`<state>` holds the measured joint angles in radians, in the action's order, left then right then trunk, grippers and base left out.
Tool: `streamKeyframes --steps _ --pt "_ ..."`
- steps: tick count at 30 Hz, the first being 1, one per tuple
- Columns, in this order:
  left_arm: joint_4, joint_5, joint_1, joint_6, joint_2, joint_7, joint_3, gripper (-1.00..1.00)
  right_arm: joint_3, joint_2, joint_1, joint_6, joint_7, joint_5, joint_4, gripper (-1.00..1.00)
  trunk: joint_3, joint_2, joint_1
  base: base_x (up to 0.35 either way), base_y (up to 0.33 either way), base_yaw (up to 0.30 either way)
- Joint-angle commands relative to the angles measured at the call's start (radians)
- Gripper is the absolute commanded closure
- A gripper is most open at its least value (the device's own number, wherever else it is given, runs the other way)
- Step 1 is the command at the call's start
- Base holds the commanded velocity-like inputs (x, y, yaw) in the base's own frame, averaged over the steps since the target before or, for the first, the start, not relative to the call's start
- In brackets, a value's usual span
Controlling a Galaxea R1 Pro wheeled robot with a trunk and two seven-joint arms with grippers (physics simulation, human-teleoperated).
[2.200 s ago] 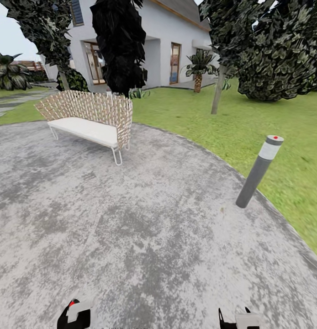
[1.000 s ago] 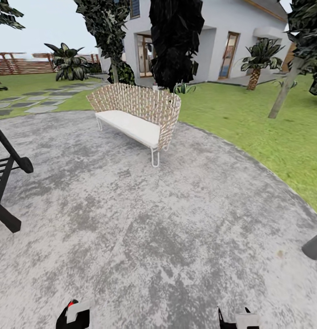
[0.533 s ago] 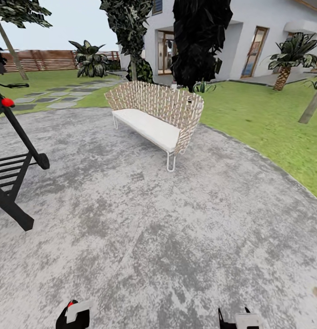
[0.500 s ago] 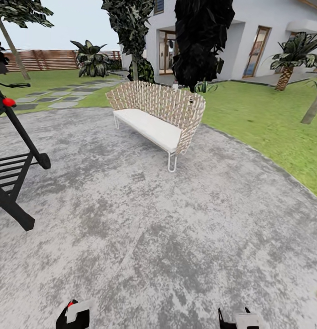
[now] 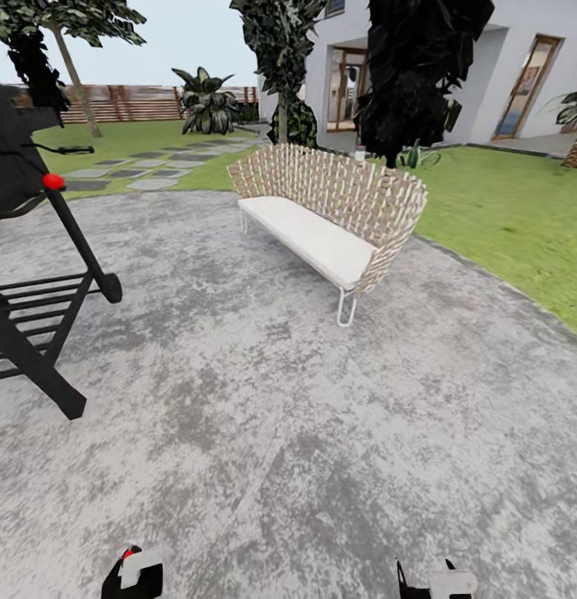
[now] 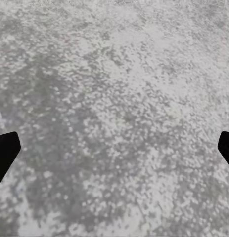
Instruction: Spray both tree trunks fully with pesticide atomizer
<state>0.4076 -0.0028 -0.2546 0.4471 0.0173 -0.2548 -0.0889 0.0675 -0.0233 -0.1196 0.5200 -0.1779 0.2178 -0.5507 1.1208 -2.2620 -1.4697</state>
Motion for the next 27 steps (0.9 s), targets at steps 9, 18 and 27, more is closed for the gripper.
streamKeyframes --steps 9,18,27 --pt "0.000 0.000 0.000 0.001 0.000 -0.001 0.000 1.00 0.000 0.000 0.000 0.000 0.000 0.000 0.000 -1.00 0.008 0.000 0.000 0.339 0.000 0.234" --pt "0.000 0.000 0.000 0.001 0.000 0.004 0.000 1.00 0.000 -0.001 0.000 0.001 0.002 0.001 0.000 -1.00 0.012 0.000 0.000 0.339 0.000 0.113" --pt "-0.001 -0.002 0.000 -0.001 0.001 0.005 0.000 1.00 0.000 -0.001 0.000 0.002 0.003 0.002 0.000 -1.00 0.012 0.000 0.000 0.339 0.000 0.004"
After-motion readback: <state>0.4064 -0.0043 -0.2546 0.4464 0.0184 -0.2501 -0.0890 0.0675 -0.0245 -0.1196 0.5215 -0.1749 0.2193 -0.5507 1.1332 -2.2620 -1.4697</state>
